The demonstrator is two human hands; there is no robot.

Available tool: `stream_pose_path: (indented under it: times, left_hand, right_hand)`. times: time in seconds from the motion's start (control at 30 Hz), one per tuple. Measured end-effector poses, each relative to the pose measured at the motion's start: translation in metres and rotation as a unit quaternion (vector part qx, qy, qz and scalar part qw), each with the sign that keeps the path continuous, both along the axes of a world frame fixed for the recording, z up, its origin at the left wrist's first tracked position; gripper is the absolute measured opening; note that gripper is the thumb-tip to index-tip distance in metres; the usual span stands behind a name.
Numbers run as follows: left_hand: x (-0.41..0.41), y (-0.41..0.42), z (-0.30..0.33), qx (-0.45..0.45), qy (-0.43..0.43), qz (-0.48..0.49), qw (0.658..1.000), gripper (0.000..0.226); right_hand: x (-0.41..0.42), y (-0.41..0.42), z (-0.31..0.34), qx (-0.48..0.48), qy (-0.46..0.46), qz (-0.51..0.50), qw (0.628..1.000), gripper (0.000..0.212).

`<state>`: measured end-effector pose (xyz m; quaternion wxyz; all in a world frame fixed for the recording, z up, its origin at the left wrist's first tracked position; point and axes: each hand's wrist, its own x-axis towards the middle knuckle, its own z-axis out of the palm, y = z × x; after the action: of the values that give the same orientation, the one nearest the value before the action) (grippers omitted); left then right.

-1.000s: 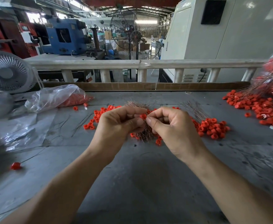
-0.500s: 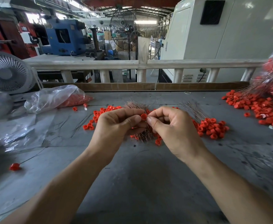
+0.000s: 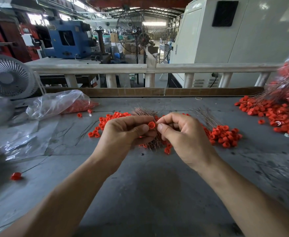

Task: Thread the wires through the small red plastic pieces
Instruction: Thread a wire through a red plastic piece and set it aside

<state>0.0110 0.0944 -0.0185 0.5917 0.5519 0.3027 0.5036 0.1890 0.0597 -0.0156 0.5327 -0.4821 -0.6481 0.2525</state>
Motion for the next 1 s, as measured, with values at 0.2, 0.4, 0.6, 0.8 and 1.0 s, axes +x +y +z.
stream_pose_path:
  times: [0.2,0.4,0.6,0.8,1.0]
  left_hand:
    - [0.000,0.000,-0.001,-0.007,-0.012,-0.014,1.000,0.024]
    - [0.001,0.000,-0.001,-0.005,-0.046,-0.014,0.999,0.026]
    - [0.001,0.001,-0.001,-0.027,-0.060,-0.028,0.997,0.026]
    - [0.000,0.001,0.000,-0.057,-0.089,-0.032,0.994,0.017]
    - [0.000,0.002,0.001,-0.071,-0.089,0.004,0.994,0.028]
  right_hand:
    - [0.001,0.003,-0.003,-0.032,0.029,0.017,0.999,0.019]
    - [-0.001,0.004,-0.005,-0.059,0.063,0.034,0.996,0.021]
    - [-0.004,0.001,-0.004,-0.086,0.073,0.065,0.991,0.019]
    - [0.002,0.004,-0.002,-0.113,0.067,0.074,0.989,0.013]
    - [0.040,0.019,-0.001,-0.057,-0.107,-0.168,0.978,0.014]
